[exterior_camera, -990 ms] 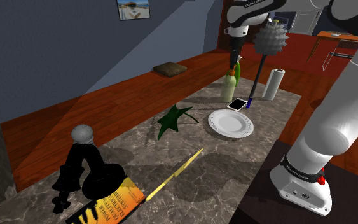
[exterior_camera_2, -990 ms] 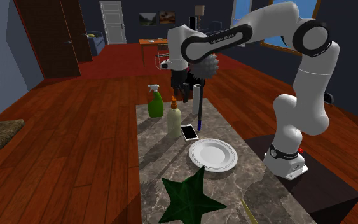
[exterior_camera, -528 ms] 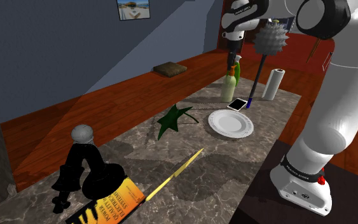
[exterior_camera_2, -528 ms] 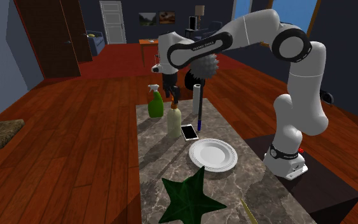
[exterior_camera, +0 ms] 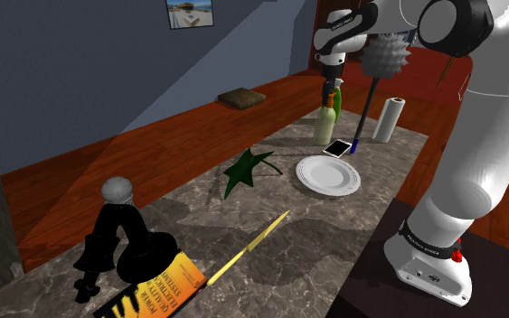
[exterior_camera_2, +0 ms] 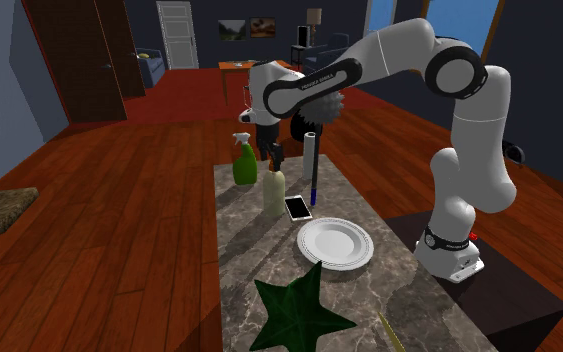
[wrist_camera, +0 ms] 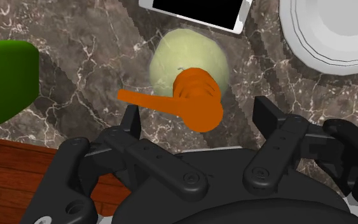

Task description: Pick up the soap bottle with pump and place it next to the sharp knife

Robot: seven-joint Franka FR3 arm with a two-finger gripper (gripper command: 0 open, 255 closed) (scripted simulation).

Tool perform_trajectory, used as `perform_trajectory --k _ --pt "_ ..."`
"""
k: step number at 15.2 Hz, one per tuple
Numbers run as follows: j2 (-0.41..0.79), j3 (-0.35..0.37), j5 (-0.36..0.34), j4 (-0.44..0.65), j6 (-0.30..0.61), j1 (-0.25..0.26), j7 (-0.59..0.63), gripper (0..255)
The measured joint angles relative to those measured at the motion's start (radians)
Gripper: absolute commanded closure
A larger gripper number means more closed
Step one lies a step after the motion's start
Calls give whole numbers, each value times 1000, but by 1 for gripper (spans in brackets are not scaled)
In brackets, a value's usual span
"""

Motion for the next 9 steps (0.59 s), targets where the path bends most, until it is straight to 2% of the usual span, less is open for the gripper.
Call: perform_trajectory --k 3,4,9 --pt "0 0 0 -1 1 0 0 0" --pt "0 0 0 -1 1 0 0 255" --pt "0 0 0 -1 1 0 0 255"
